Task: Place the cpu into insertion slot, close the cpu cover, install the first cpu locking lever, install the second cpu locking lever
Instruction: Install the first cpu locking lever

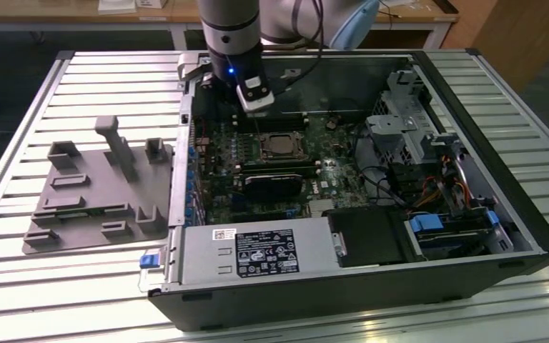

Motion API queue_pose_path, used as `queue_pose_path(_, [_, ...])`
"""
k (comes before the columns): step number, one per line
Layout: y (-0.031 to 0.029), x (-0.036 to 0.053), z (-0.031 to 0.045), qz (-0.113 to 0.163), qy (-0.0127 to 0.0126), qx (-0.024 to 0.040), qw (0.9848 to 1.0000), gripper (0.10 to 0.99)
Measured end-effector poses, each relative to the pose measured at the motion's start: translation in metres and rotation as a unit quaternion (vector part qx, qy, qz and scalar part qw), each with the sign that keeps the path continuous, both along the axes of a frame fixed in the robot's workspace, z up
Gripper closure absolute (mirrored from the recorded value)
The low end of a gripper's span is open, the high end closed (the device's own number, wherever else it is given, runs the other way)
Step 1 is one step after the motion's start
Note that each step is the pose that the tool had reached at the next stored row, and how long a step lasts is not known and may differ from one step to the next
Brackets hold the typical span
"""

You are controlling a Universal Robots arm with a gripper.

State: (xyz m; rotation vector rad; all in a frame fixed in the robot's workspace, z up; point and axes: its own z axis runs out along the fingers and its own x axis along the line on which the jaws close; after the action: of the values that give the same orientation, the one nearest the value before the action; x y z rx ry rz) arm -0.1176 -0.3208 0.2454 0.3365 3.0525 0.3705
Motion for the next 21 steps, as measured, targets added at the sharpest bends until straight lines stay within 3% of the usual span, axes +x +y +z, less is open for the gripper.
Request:
queue_pose_path(2, [0.0,-0.0003,0.0,0.0,-0.0001,0.0123,0.9999,0.984])
queue_pose_path(3, [0.0,-0.0003,0.0,0.0,-0.0001,0.0154,0.9999,0.984])
queue_pose_path(11, [0.0,0.0037,0.0,0.0,0.0001,0.0158,0.9999,0.984])
queue_pose_path(21, [0.0,0.0276,0.0,0.0,0.0027,0.0156,0.9999,0.984])
